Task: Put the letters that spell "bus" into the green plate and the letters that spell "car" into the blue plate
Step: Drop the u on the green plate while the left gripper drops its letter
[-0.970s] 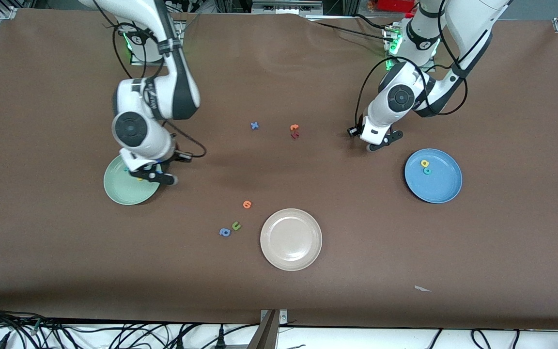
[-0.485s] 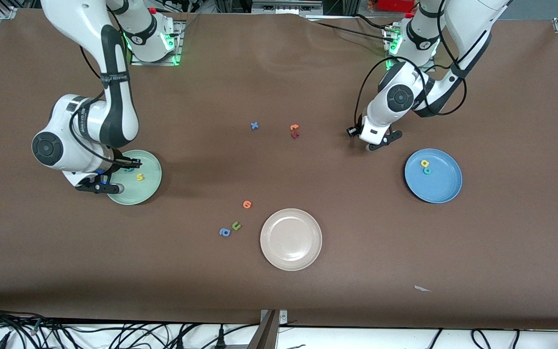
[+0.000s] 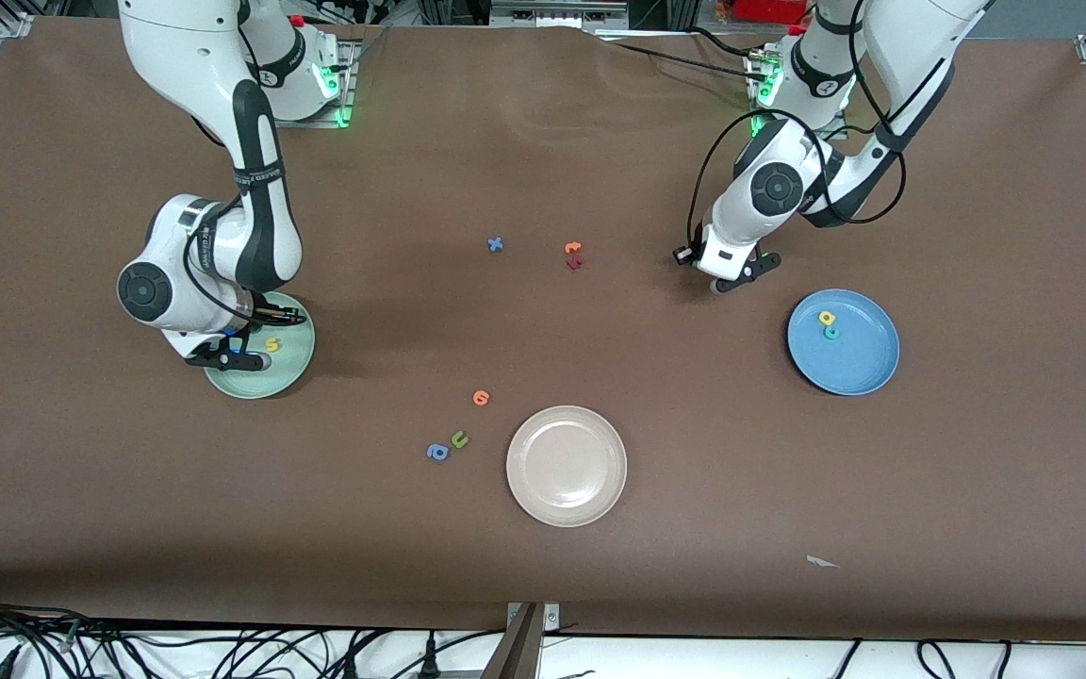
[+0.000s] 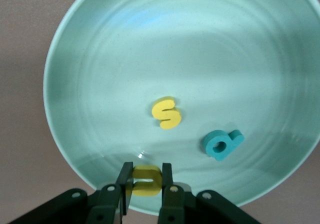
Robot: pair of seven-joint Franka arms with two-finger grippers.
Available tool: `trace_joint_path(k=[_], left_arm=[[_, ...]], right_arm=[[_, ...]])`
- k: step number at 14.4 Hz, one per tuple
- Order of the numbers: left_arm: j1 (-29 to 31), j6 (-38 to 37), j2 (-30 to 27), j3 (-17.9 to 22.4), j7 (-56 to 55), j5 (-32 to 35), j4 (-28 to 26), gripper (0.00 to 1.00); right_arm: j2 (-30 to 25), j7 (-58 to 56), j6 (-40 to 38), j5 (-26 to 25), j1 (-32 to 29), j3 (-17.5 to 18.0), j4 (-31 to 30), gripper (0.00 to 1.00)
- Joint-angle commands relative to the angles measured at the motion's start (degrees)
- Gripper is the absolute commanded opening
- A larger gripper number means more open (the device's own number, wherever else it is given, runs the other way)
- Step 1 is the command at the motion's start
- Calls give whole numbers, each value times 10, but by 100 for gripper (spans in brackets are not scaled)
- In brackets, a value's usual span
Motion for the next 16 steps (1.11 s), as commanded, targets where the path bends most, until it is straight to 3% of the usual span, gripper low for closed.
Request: trace_joint_path(k=[1, 2, 3, 4, 8, 13, 16], left_arm=[[-2, 3, 10, 2, -17, 18, -4, 7], [-2, 3, 10, 2, -17, 18, -4, 2], [-2, 3, 10, 2, -16, 18, -3, 0], [0, 3, 10, 2, -16, 18, -2, 0], [10, -4, -8, 1, -11, 18, 17, 0], [22, -45, -23, 1, -7, 18, 49, 0], [94, -120, -23, 0, 91, 18, 103, 0]], right_arm=[[1, -10, 9, 20, 1, -3, -5, 38], [1, -10, 8, 22, 1, -3, -5, 58], [0, -7, 5, 22, 1, -3, -3, 93], [0, -4, 4, 22, 1, -3, -3, 100], [-10, -2, -24, 22, 6, -4, 17, 100], [-10, 80, -173, 15, 6, -13, 117, 100], [-10, 126, -254, 5, 5, -14, 189, 100]])
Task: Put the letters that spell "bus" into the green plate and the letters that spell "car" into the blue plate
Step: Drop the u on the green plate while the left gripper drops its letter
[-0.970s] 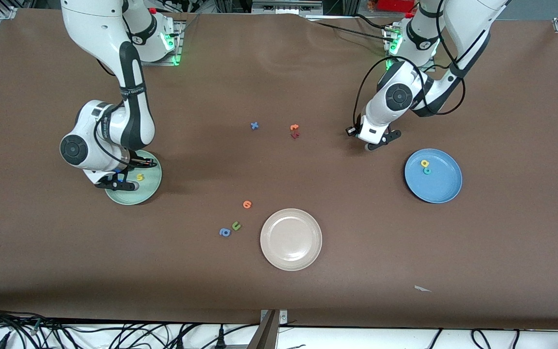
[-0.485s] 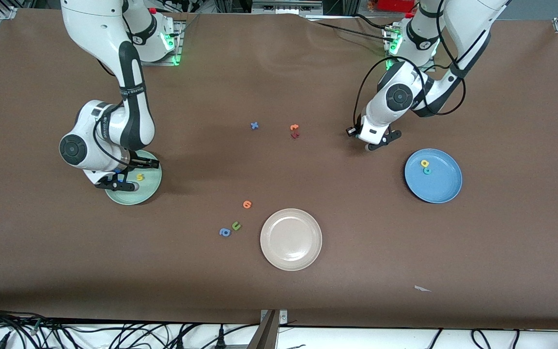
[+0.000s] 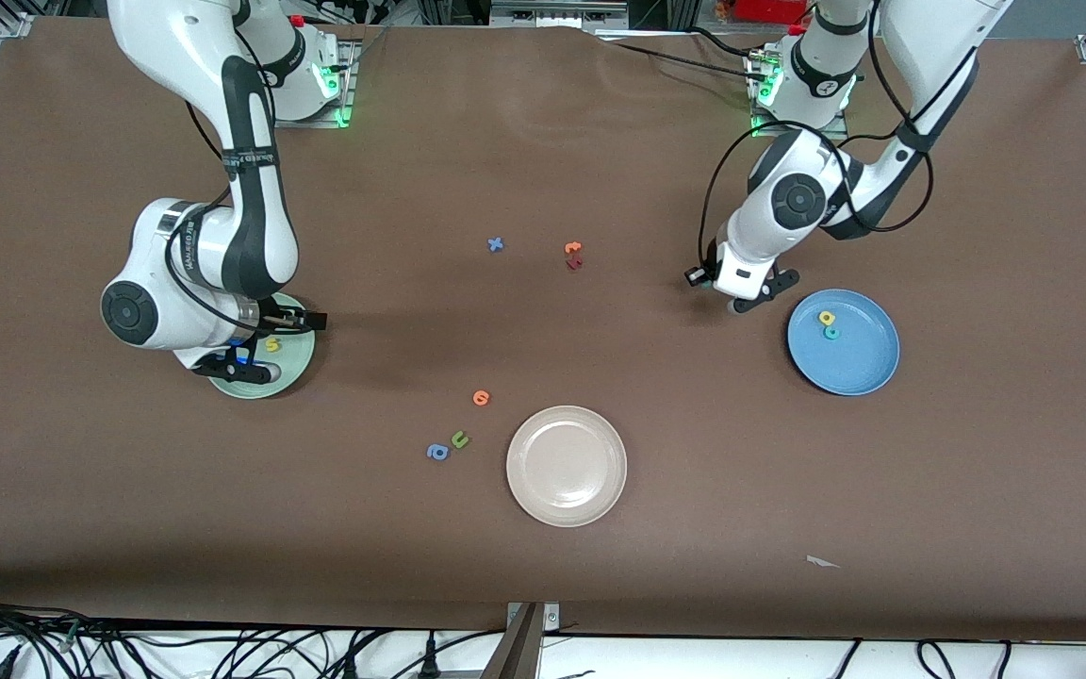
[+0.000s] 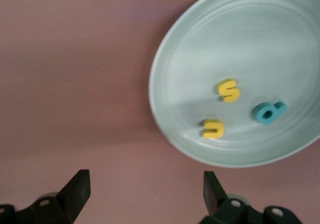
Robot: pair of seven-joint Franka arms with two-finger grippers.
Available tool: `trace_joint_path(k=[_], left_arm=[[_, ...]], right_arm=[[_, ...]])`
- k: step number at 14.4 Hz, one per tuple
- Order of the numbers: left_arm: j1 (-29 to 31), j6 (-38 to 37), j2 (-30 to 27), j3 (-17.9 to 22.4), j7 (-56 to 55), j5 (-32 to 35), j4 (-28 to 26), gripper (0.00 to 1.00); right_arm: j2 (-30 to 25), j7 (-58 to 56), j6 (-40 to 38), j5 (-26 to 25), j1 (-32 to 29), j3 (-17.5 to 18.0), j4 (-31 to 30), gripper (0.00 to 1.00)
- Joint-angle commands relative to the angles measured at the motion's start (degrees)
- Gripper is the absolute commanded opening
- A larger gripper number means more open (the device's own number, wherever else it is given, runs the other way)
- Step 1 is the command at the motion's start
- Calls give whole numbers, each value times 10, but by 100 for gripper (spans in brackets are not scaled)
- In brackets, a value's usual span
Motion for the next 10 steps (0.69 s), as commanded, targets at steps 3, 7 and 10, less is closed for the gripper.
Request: trace_joint_path(k=[3, 7, 10], left_arm=[[133, -211, -7, -4, 201, 18, 125, 0], [213, -241, 12, 5, 342, 51, 145, 0], [237, -240, 40, 9, 350, 123, 162, 0]], right_arm=[[-1, 69, -141, -24, 2, -7, 126, 100], [-8, 99, -170, -42, 3, 2, 168, 100], [-25, 125, -156, -114, -5, 57, 164, 100]])
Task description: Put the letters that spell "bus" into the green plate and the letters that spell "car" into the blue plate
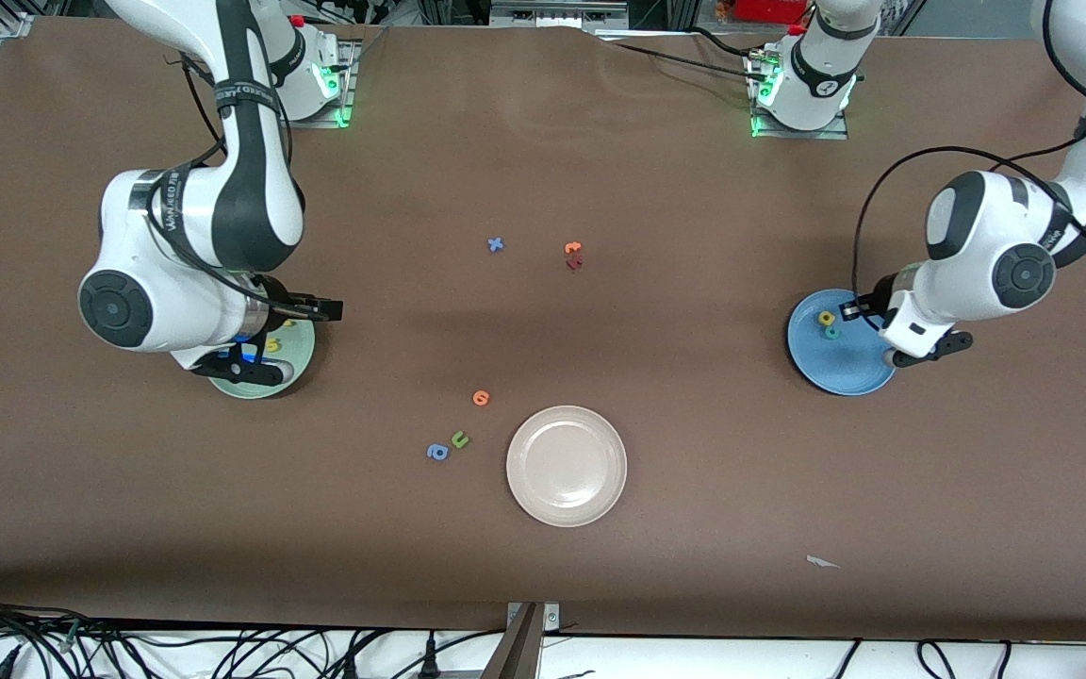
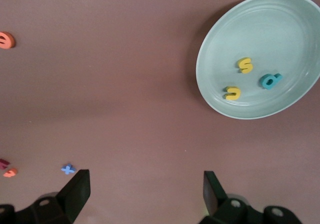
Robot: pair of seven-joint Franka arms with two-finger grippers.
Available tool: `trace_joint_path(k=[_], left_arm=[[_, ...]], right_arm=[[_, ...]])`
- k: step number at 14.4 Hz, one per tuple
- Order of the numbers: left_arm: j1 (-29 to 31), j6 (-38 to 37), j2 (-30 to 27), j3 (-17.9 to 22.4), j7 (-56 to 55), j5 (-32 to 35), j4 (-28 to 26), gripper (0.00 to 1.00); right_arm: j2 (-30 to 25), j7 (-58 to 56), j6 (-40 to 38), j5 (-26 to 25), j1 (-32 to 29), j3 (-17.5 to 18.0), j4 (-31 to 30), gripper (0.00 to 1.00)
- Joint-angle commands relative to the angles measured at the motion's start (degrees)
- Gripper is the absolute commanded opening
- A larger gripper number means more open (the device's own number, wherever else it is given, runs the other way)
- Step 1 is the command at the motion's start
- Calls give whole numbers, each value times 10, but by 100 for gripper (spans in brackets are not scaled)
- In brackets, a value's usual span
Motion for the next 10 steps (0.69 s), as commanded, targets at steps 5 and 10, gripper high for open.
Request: trace_joint_path(k=[5, 10], left_arm=[[9, -7, 55, -3, 4, 42, 51, 94], [-1, -87, 52, -20, 7, 35, 150, 99]], right_arm=[[-83, 24, 100, -152, -110, 174, -64, 100], [-152, 23, 158, -234, -301, 365, -120, 100]])
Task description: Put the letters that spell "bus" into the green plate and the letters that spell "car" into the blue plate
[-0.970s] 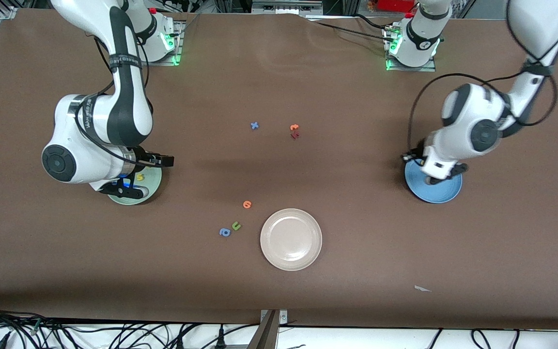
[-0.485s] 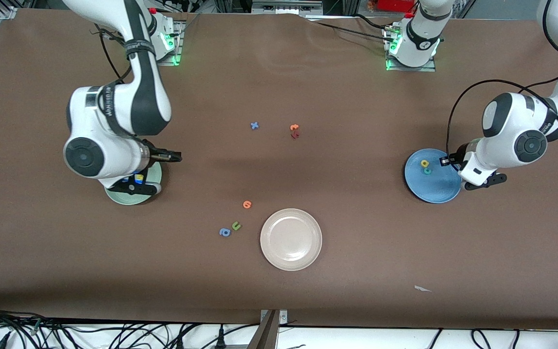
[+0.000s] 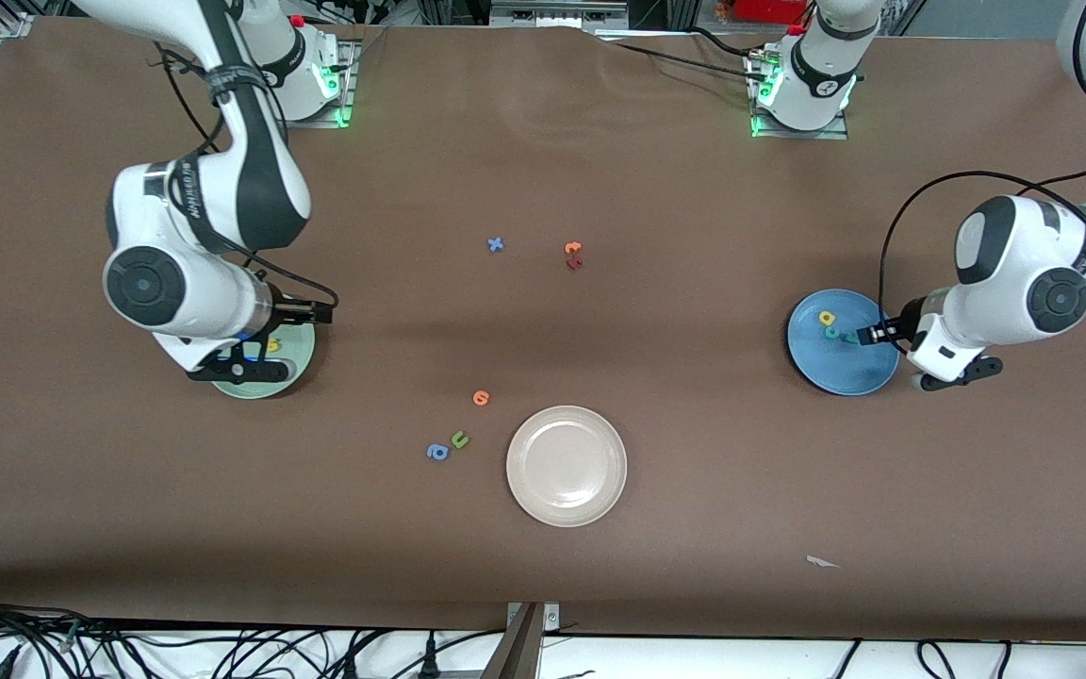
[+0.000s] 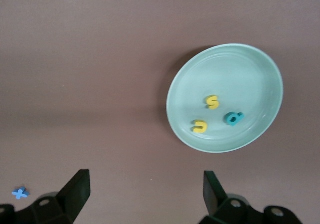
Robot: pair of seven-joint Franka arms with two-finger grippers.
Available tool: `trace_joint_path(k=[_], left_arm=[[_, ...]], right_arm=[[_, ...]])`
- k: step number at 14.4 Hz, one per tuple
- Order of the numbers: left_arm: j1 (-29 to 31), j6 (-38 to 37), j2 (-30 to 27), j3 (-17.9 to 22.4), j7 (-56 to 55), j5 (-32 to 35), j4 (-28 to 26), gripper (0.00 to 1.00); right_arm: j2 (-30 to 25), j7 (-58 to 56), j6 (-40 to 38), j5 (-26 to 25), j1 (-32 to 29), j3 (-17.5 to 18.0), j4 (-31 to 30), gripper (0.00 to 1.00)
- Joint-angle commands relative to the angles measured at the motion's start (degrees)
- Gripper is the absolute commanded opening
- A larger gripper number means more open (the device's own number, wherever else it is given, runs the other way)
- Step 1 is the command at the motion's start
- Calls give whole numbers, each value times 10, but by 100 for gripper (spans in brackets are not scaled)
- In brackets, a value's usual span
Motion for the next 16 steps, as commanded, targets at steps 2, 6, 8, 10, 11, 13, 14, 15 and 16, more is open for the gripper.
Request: trace_joint_path(k=[2, 6, 8, 10, 11, 13, 14, 15, 16], left_arm=[[-15, -133, 2, -27, 2, 9, 130, 99], [-46, -272, 3, -28, 3, 10, 277, 99], [-47, -317, 3, -29, 16, 9, 325, 99], [-63, -359, 3, -28, 18, 12, 362, 99], [-66, -367, 3, -28, 18, 13, 376, 99], [-66, -369, 2, -29, 18, 14, 384, 99], [-66, -369, 1, -28, 17, 14, 384, 99], [-68, -369, -2, -27, 17, 14, 386, 99], [-86, -369, -3, -20, 18, 15, 395, 100]], right_arm=[[-83, 6, 40, -43, -140, 141, -70, 100], [-168, -2, 13, -42, -210, 182, -83, 100], [-220, -4, -16, -42, -222, 182, -83, 100], [-260, -7, -17, -43, -247, 182, -81, 100], [-271, -10, -17, -41, -258, 182, -82, 100], [-277, -16, -18, -49, -262, 182, -83, 100], [-285, -12, -18, -49, -262, 180, -98, 100], [-288, -11, -11, -51, -263, 180, -104, 100], [-288, -12, -8, -51, -263, 180, -105, 100]])
